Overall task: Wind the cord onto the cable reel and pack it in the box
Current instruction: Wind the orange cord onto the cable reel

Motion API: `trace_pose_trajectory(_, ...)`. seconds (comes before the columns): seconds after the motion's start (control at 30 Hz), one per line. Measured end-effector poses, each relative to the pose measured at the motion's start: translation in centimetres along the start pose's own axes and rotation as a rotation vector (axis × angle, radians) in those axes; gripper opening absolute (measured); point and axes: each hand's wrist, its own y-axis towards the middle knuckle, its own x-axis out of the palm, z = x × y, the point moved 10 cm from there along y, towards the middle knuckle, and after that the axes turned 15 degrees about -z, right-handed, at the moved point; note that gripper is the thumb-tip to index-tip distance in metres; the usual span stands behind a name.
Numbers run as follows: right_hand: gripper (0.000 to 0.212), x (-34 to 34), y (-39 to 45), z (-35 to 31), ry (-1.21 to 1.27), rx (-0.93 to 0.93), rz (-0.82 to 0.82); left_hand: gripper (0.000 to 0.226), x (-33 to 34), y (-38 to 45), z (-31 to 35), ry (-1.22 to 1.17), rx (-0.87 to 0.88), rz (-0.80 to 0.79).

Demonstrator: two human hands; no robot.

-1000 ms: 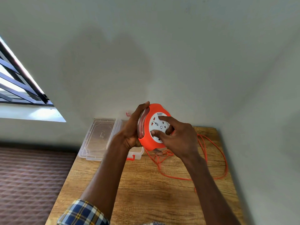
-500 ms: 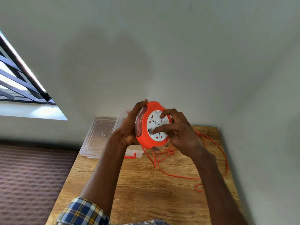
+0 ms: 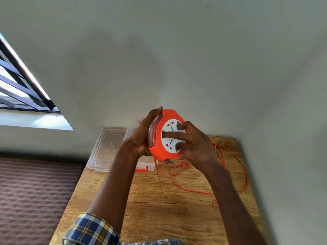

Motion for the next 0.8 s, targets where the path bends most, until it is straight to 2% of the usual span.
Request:
trace_pose_trajectory(0.07, 0.060, -0.1, -0.3, 0.6, 0.092, 0.103, 0.043, 0.070, 0.1, 0.0, 0.0, 0.012, -0.002, -0.005)
trace_pose_trajectory(0.17, 0.064, -0.6, -1.1, 0.8, 0.057, 0.219, 0.225, 0.073, 0.4, 0.1, -0.5, -0.003, -0.020, -0.005)
trace_pose_trajectory(0.27, 0.071, -0.3, -1.2, 1.6, 0.076, 0.322, 0.285, 0.075, 0.4, 0.1, -0.9, 0.023, -0.049, 0.001)
trace_pose_trajectory(0.3, 0.066, -0.4, -1.2, 1.8, 0.090, 0.312, 0.293, 0.075, 0.3, 0.0, -0.9, 0.030, -0.052, 0.009)
trace_pose_trajectory(0.37, 0.041, -1.2, -1.3, 1.9, 0.140, 0.228, 0.302, 0.072, -0.1, -0.2, -0.9, 0.022, -0.040, 0.029)
trace_pose_trajectory(0.4, 0.029, -1.6, -1.2, 1.7, 0.153, 0.152, 0.281, 0.071, -0.1, -0.3, -0.9, 0.007, -0.035, 0.030)
trace_pose_trajectory(0.43, 0.029, -1.6, -1.0, 1.4, 0.139, 0.078, 0.224, 0.071, -0.1, -0.3, -0.8, -0.009, -0.032, 0.025)
trace_pose_trajectory(0.5, 0.048, -0.8, -0.5, 0.6, 0.059, -0.032, 0.071, 0.072, 0.0, -0.3, -0.7, -0.029, -0.023, 0.004)
trace_pose_trajectory(0.6, 0.061, 0.6, -0.2, 0.3, -0.010, -0.047, -0.054, 0.071, 0.1, -0.3, -0.4, -0.038, -0.004, -0.004)
trace_pose_trajectory(0.67, 0.065, 1.1, 0.0, 0.5, -0.049, -0.014, -0.086, 0.071, 0.0, -0.3, -0.5, -0.034, -0.008, 0.010)
trace_pose_trajectory(0.8, 0.063, 0.8, 0.0, 0.5, -0.164, 0.065, -0.002, 0.071, -0.4, -0.2, -0.4, -0.005, -0.026, 0.044)
